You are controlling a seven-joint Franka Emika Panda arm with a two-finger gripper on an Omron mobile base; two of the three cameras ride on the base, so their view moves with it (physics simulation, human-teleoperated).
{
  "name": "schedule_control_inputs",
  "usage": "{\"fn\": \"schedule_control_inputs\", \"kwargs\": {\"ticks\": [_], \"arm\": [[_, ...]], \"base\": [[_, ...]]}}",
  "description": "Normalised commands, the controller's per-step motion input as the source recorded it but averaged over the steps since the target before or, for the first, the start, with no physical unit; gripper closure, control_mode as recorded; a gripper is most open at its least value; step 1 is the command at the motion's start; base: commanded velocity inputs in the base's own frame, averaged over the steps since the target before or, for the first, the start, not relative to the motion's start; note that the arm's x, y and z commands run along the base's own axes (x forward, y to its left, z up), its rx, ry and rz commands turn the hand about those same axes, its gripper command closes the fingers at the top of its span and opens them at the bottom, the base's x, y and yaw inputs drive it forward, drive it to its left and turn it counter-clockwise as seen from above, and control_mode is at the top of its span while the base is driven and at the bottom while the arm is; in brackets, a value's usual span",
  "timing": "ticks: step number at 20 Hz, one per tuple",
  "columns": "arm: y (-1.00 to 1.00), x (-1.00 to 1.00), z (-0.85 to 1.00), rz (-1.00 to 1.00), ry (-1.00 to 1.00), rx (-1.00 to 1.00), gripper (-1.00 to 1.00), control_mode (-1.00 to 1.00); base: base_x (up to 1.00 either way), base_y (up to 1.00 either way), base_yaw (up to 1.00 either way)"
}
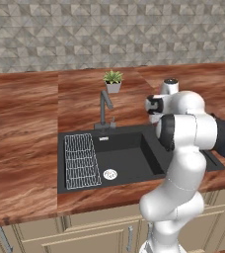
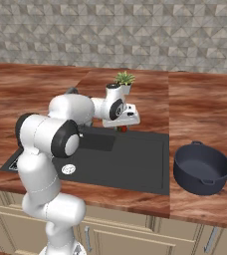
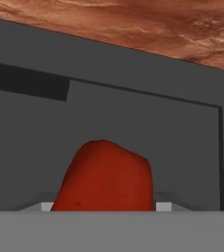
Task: Dump the bell pepper from the pot into the sink. Then turn on the water and wash the bell pepper. Then turn off the water and put the bell pepper back in the pot.
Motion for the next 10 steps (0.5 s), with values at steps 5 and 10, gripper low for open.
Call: {"fn": "schedule_control_inputs", "kwargs": {"ticks": [5,10], "arm": [[-0.68,0.0,0.19,-0.05,0.07,0.0,1.0,-1.0],[-0.77,-0.06,0.04,-0.07,0.09,0.0,1.0,-1.0]], "base": [[0.0,0.0,0.0],[0.0,0.0,0.0]]}}
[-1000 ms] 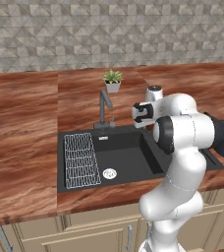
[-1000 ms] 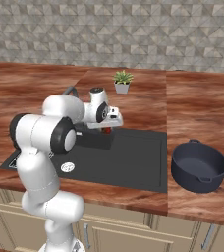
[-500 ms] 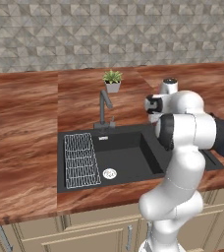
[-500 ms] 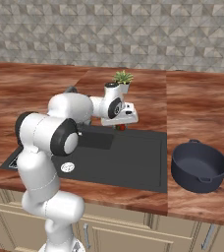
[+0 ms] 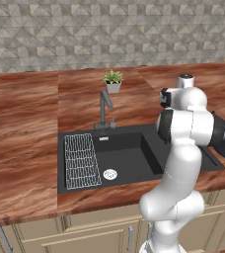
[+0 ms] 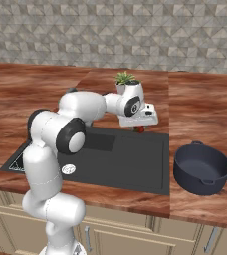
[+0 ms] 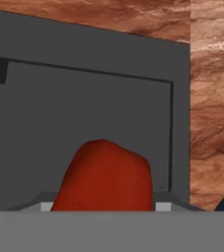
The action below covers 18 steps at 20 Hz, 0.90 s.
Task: Dump the bell pepper from the pot into the sink. Then turn on the water and wash the bell pepper. Then turn off the water and put the bell pepper back in the pot.
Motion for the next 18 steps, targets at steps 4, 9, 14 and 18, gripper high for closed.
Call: {"fn": "schedule_control_inputs", "kwargs": {"ticks": [4,9,14,18], "arm": [[-0.75,-0.23,0.0,-0.08,0.07,0.0,1.0,-1.0],[-0.63,-0.28,0.0,-0.06,0.01,0.0,1.0,-1.0],[-0.6,-0.15,0.0,-0.04,0.01,0.0,1.0,-1.0],[-0.58,-0.03,-0.03,-0.04,0.03,0.0,1.0,-1.0]], "base": [[0.0,0.0,0.0],[0.0,0.0,0.0],[0.0,0.0,0.0],[0.0,0.0,0.0]]}}
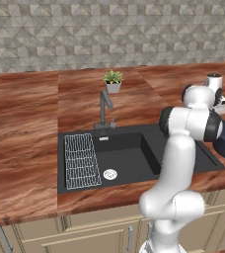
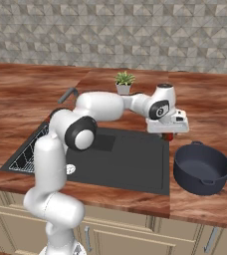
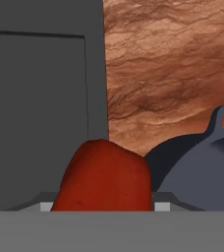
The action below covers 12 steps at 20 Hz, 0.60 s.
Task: Dump the bell pepper from the pot into the sink. Then turn on the water and wash the bell pepper. Then turn off the water and put the bell pepper back in the pot.
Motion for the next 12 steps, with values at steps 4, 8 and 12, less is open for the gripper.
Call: {"fn": "schedule_control_inputs", "kwargs": {"ticks": [4,8,12], "arm": [[-0.51,0.0,-0.12,-0.02,0.03,0.0,1.0,-1.0],[-0.49,0.0,-0.11,-0.02,0.01,0.0,1.0,-1.0],[-0.46,0.0,-0.08,-0.01,0.0,0.0,1.0,-1.0]], "base": [[0.0,0.0,0.0],[0.0,0.0,0.0],[0.0,0.0,0.0]]}}
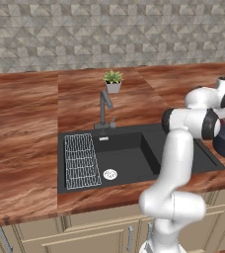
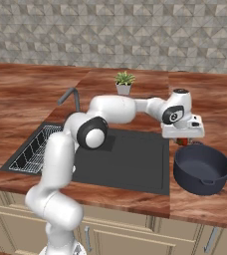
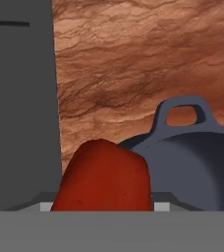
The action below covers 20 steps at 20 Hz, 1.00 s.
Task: Dump the bell pepper from the pot into the sink. Then turn on the water and wash the bell pepper. Then turn off the water and put the bell pepper back in the pot.
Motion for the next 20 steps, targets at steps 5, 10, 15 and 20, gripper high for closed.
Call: {"fn": "schedule_control_inputs", "kwargs": {"ticks": [5,10,15,20], "arm": [[-0.4,0.0,-0.05,-0.02,0.0,0.0,1.0,-1.0],[-0.18,0.0,-0.3,-0.02,0.0,0.0,1.0,-1.0],[-0.18,0.0,-0.43,-0.01,0.0,0.0,1.0,-1.0],[-0.36,-0.27,-0.11,-0.03,0.0,0.0,1.0,-1.0]], "base": [[0.0,0.0,0.0],[0.0,0.0,0.0],[0.0,0.0,0.0],[0.0,0.0,0.0]]}}
